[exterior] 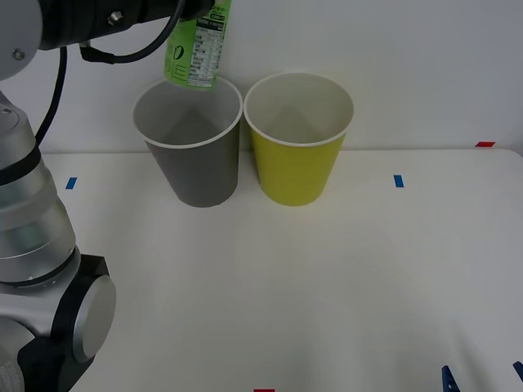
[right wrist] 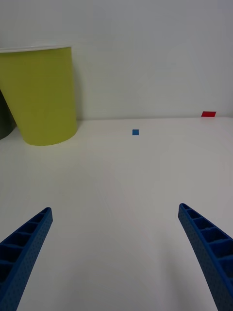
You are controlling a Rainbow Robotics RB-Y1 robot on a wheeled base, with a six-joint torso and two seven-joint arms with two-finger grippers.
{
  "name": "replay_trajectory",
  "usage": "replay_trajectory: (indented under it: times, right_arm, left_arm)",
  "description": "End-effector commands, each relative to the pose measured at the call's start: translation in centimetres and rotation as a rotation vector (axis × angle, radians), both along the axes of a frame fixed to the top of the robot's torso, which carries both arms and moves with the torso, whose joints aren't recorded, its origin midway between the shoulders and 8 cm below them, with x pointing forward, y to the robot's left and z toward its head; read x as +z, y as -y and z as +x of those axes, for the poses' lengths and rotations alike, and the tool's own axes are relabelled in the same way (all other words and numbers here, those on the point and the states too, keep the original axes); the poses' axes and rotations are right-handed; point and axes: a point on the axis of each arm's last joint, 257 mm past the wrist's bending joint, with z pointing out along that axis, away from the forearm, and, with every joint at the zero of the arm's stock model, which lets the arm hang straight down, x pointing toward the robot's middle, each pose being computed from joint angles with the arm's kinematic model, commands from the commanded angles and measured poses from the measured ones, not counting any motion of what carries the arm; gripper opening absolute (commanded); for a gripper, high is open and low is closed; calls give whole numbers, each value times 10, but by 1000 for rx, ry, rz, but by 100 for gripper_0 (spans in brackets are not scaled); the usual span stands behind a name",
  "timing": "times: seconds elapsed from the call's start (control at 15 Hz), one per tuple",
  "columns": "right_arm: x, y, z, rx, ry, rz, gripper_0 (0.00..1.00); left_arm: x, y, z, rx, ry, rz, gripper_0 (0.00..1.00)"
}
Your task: Put cans in the gray bin and PET bottles in the light green bin.
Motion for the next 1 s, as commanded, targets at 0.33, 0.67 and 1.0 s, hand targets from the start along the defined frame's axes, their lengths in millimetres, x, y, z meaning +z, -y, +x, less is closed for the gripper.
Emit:
replay_trajectory:
  times: [0.33,0.67,1.0]
  right_arm:
    - [0,0,0,0,0,0,90]
    - [0,0,0,0,0,0,90]
    - [0,0,0,0,0,0,90]
  left_arm:
    - [-12,81,50,-78,22,-11,0]
    - [-12,115,62,-109,91,-36,0]
    - [-27,132,92,-120,117,-127,0]
